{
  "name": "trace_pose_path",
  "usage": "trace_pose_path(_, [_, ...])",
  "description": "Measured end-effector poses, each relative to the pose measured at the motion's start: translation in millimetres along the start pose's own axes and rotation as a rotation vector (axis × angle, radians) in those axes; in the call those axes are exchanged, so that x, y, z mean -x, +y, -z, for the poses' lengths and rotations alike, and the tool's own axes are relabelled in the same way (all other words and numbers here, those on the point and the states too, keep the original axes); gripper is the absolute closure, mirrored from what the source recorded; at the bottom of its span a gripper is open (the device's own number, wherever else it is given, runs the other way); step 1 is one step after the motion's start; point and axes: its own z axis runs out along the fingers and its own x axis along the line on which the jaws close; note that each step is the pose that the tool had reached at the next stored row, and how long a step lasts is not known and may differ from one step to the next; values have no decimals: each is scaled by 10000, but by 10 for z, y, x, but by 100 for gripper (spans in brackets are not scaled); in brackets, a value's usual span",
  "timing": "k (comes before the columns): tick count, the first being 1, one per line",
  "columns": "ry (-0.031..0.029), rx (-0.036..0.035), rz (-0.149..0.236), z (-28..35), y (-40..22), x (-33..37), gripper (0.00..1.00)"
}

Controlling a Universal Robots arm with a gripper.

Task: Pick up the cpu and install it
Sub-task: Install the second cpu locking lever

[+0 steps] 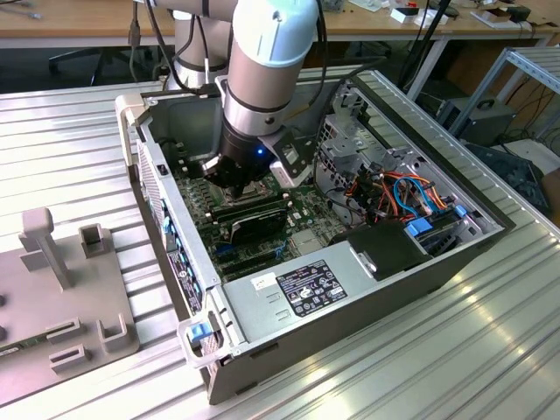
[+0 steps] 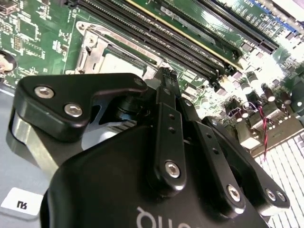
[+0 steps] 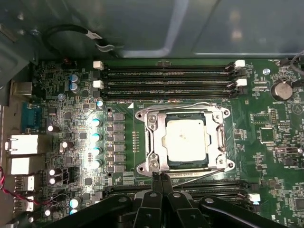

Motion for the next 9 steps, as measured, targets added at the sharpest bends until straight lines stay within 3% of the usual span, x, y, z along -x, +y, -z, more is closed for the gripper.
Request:
trace_pose_path(7, [-3, 0, 1, -144, 9, -35, 89])
trace_pose_path(9, [-6, 0, 0, -152, 11, -52, 89])
